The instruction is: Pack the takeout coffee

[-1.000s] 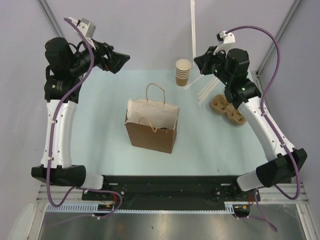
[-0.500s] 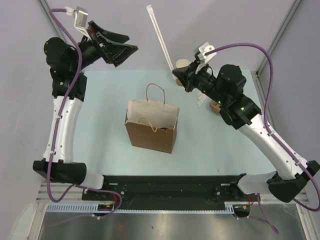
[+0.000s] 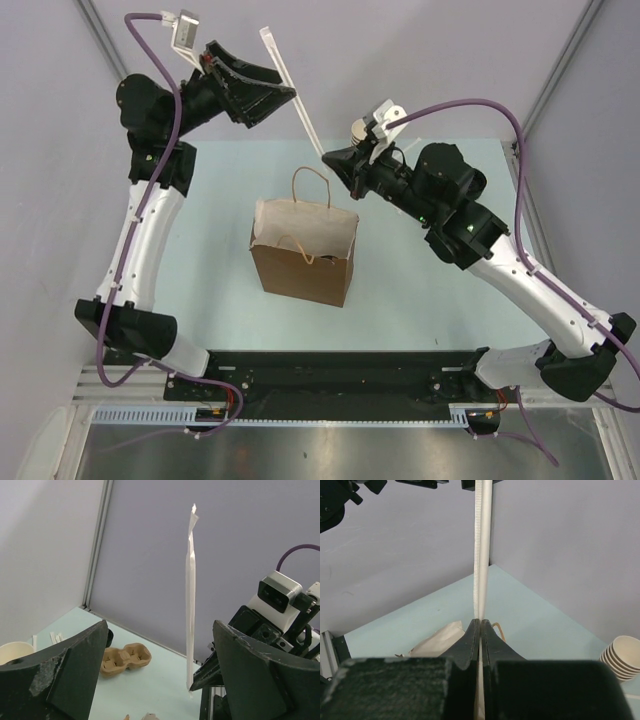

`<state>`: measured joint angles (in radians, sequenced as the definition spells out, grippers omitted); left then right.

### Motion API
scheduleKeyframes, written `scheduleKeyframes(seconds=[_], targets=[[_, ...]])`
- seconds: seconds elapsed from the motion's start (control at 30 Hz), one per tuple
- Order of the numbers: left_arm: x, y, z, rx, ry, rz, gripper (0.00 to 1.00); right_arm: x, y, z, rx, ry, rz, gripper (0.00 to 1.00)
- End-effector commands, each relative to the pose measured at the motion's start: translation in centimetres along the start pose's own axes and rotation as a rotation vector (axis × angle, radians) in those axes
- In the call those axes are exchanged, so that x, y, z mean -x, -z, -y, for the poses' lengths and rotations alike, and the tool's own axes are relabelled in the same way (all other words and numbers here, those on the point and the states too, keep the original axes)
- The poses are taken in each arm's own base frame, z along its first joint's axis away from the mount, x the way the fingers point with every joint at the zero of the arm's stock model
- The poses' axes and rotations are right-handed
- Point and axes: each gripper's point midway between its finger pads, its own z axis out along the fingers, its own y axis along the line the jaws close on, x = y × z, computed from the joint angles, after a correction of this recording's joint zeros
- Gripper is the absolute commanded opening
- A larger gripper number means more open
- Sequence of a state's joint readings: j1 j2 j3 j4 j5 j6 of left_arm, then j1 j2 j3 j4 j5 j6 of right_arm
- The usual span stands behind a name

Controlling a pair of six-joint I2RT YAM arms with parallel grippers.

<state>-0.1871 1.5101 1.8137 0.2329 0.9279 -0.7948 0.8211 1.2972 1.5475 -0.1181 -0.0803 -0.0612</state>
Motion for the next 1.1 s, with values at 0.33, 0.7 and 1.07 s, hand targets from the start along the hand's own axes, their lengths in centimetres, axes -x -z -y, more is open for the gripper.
scheduleKeyframes(seconds=[0.33, 0.7, 1.07], targets=[[-0.8, -0.4, 3.2, -0.13, 0.003, -0.016, 0.09, 1.1, -0.4, -0.9, -0.007, 0.043, 0.058, 0.1], [-6.6, 2.8, 2.9, -0.106, -0.257, -0.257, 0.0, 1.2, 2.6, 4.2, -0.151, 0.033, 0.006, 0.82], [-16.9, 6.6, 1.7, -0.141, -0.487, -0.584, 0.06, -2.3, 4.6, 10.0, -0.28, -0.042, -0.123, 1.0]])
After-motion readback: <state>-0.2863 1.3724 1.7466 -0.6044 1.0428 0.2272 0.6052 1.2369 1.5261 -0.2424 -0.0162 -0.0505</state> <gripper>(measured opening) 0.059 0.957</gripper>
